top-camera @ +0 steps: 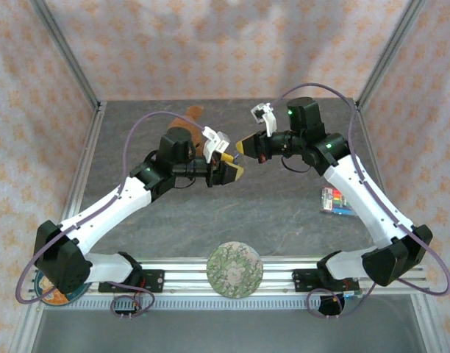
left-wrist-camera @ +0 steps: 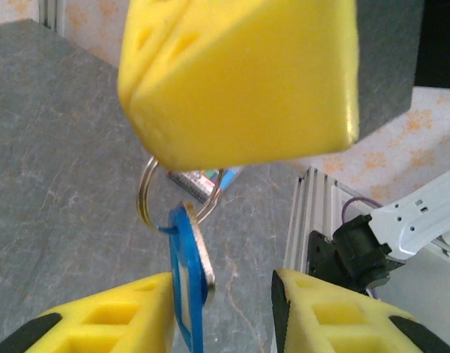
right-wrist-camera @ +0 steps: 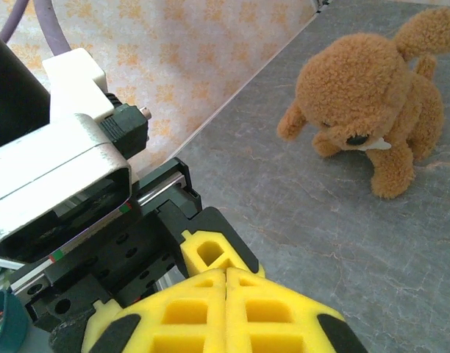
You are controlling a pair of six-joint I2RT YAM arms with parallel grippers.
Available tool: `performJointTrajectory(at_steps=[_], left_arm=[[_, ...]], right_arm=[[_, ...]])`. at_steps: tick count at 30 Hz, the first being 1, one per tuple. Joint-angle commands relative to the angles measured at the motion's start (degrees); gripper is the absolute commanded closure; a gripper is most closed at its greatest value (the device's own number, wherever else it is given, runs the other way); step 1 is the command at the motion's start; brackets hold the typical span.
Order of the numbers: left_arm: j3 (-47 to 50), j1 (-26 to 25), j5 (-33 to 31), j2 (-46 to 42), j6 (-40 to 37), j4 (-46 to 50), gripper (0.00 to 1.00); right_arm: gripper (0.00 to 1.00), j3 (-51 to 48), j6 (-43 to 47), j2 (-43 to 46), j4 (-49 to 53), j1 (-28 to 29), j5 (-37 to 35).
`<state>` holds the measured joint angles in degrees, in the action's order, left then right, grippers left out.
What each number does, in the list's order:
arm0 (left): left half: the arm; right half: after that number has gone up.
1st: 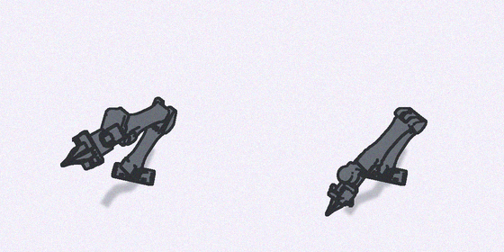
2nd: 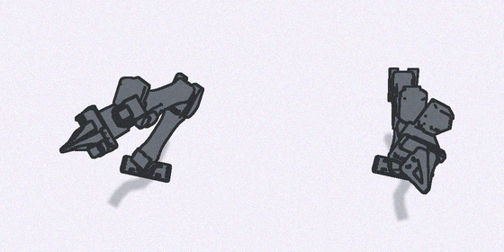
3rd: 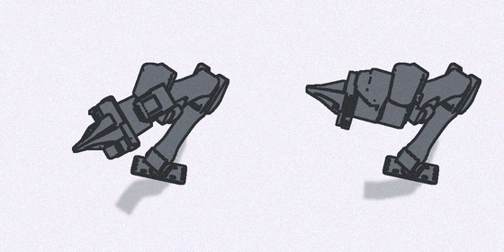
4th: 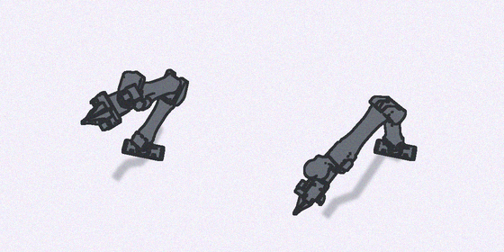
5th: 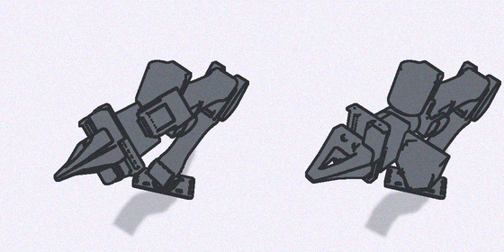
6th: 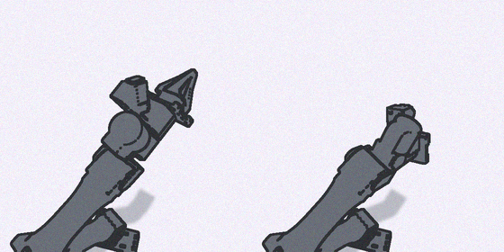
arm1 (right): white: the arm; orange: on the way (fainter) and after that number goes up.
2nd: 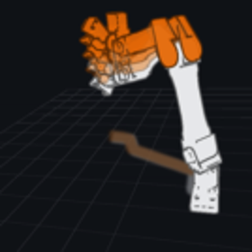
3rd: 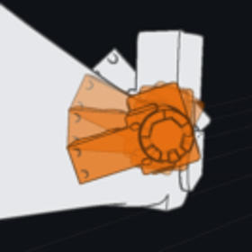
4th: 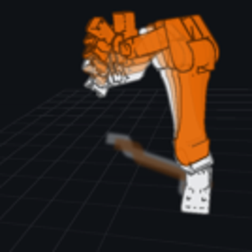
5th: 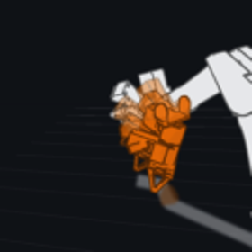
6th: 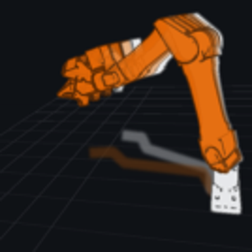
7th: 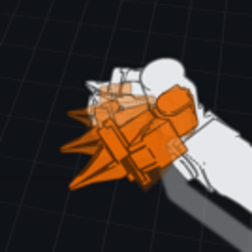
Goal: Remove the keys from the keyring
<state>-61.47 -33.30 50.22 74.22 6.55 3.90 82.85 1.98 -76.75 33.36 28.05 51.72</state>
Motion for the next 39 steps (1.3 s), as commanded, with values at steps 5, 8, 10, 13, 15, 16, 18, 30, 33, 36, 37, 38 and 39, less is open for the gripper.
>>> performJointTrajectory(at_steps=[5,8,10,13,15,16,18,30,33,36,37,38,39], left_arm=[[-2.07,-0.19,-1.52,-1.29,-3.11,3.92,0.73],[-2.42,-0.23,-2.34,-1.29,-3.64,4.86,0.79],[-2.59,-0.2,-3.05,-1.32,-3.91,5.52,0.83],[-2.6,-0.21,-4.1,-1.48,-4.39,6.16,0.89],[-2.56,-0.24,-4.81,-1.67,-4.35,6.15,0.94],[-2.58,-0.25,-5.23,-1.82,-4.35,6.04,0.97],[-2.3,-0.23,-6.36,-2.1,-4.35,5.87,1.0],[0.02,-0.29,-6.78,-2.37,-1.85,-0.6,0.48],[-2.42,-0.28,-5.56,-0.5,-2.45,1.72,0.43],[-3.73,-0.71,-4.13,0.83,-2.25,1.55,0.39],[-4.01,-0.85,-3.95,1.05,-2.27,1.3,0.38],[-4.21,-1.05,-3.73,1.28,-2.25,0.98,0.38],[-4.48,-1.19,-3.62,1.64,-2.16,0.69,0.37]], right_arm=[[1.0,-0.97,-0.5,1.68,-1.81,-0.28,-0.66],[1.0,-1.36,-0.38,1.67,-1.78,-0.28,-0.96],[1.0,-1.59,-0.4,1.69,-1.81,-0.28,-1.1],[1.0,-1.89,-0.62,1.69,-2.07,-0.28,-1.06],[1.0,-2.13,-0.74,1.69,-2.16,-0.23,-1.32],[1.0,-2.1,-0.74,1.69,-2.24,-0.28,-1.36],[1.0,-2.32,-0.81,1.69,-2.48,-0.28,-1.45],[1.0,-2.65,-1.97,1.69,-3.65,-0.28,0.04],[1.0,-2.53,-2.11,1.52,-3.91,-0.26,0.63],[1.0,-2.43,-2.16,1.34,-4.09,-0.28,1.23],[1.0,-2.52,-2.3,1.34,-4.18,-0.28,1.27],[1.0,-2.59,-2.3,1.34,-4.19,-0.28,1.27],[1.0,-2.61,-2.29,1.39,-4.19,-0.28,1.3]])
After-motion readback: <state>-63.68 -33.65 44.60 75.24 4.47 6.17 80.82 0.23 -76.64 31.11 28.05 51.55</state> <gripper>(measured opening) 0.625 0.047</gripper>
